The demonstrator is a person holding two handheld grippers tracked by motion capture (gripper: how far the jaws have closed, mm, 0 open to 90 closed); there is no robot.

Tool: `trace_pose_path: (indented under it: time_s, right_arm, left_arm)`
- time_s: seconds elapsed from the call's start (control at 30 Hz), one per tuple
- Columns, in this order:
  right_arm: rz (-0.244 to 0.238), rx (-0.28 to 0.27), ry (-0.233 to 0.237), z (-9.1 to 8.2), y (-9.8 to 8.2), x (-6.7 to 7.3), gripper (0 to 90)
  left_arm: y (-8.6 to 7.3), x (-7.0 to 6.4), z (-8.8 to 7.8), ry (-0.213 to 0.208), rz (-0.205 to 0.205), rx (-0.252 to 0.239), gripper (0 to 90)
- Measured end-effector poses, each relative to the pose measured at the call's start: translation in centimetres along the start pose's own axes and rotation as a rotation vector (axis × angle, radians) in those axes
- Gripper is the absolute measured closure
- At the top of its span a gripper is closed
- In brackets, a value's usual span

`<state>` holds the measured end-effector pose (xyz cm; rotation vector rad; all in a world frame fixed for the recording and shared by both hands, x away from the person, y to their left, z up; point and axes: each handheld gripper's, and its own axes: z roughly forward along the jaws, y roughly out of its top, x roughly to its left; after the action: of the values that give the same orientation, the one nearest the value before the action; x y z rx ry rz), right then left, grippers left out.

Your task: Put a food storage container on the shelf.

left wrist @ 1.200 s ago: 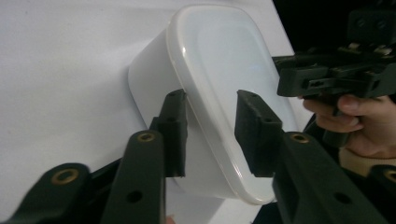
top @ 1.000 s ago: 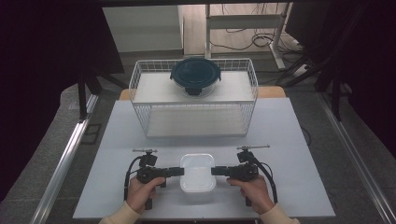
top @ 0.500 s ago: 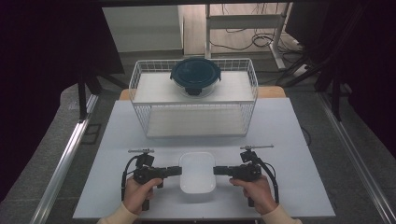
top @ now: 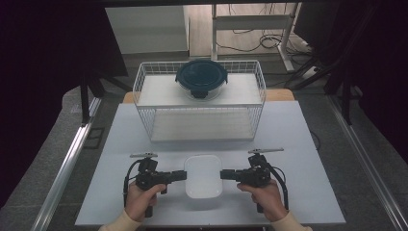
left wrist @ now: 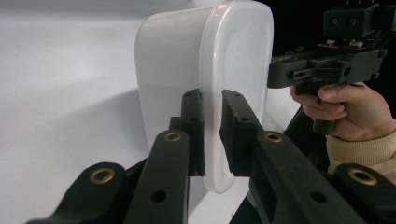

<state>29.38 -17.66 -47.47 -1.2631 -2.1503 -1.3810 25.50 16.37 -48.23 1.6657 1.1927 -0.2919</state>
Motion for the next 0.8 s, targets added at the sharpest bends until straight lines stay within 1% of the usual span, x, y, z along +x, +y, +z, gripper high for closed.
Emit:
trace_pose_path:
  time_s: [0.13, 0.17, 0.2, 0.33, 0.4, 0.6, 0.8]
  right_arm:
    - [-0.018, -0.008, 0.0, -0.3, 0.2, 0.5, 79.6]
    - [-0.018, -0.008, 0.0, -0.3, 0.2, 0.5, 79.6]
    - [-0.034, -0.014, -0.004, -0.5, 0.3, 0.9, 79.7]
    - [-0.053, -0.023, -0.009, -0.7, 0.5, 1.3, 79.7]
    - [-0.075, -0.03, -0.014, -0.9, 0.7, 1.8, 79.7]
    - [-0.105, -0.037, -0.021, -1.2, 1.0, 2.3, 79.8]
    - [-0.124, -0.048, -0.017, -1.4, 1.3, 2.7, 79.9]
  left_arm:
    - [0.2, -0.5, -0.3, 0.004, 0.021, -0.01, 80.0]
    - [0.2, -0.5, -0.3, 0.004, 0.021, -0.01, 80.1]
    - [0.2, -0.7, -0.5, 0.006, 0.032, -0.015, 80.0]
    - [0.3, -0.9, -0.7, 0.007, 0.04, -0.019, 80.0]
    - [0.4, -1.1, -0.9, 0.009, 0.049, -0.029, 79.9]
    - [0.6, -1.4, -1.1, 0.014, 0.066, -0.033, 79.8]
    - [0.9, -1.8, -1.5, 0.016, 0.081, -0.045, 79.8]
